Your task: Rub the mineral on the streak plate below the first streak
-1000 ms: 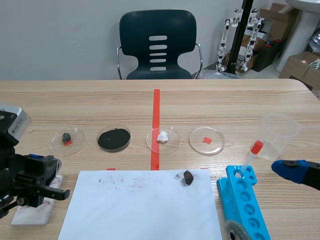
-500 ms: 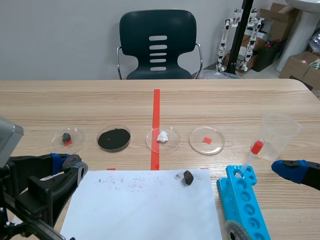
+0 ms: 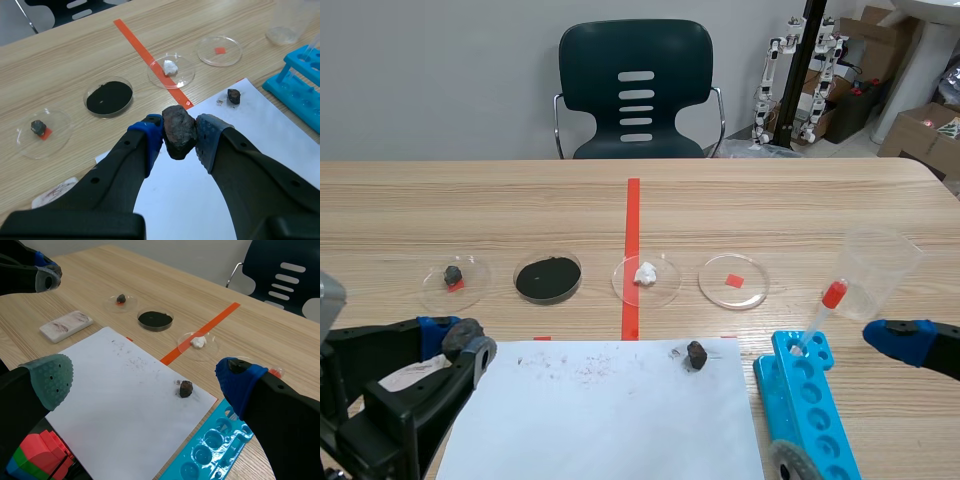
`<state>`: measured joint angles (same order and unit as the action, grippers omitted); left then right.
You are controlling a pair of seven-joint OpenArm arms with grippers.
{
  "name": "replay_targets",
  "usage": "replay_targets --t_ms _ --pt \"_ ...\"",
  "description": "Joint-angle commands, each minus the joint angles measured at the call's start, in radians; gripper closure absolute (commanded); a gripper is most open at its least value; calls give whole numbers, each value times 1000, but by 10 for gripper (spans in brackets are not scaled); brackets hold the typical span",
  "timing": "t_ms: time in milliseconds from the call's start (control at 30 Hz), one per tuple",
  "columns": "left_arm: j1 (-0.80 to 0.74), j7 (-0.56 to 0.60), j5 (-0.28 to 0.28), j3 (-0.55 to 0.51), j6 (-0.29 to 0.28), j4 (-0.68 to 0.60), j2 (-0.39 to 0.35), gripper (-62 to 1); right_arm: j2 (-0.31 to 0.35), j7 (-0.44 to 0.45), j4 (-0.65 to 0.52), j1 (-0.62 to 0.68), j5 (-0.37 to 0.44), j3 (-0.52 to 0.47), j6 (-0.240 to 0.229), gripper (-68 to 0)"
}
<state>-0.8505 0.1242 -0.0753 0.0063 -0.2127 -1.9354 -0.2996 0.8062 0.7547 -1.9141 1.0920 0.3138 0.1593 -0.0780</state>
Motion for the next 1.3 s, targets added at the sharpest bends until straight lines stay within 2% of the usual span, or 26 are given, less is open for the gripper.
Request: replay_targets --t_ms 0,100,300,1267 --pt "-14 32 18 -2 0 -28 3 -113 0 16 -21 -9 4 -3 0 -591" --pt "-20 61 43 -2 -1 -28 3 -113 0 15 -21 -9 4 -3 0 -591" --pt "-19 97 43 -2 0 -28 3 -113 0 15 -21 -9 4 -3 0 -591" --pt "-19 96 43 -2 15 -28 3 -113 0 15 -21 -9 4 -3 0 -591"
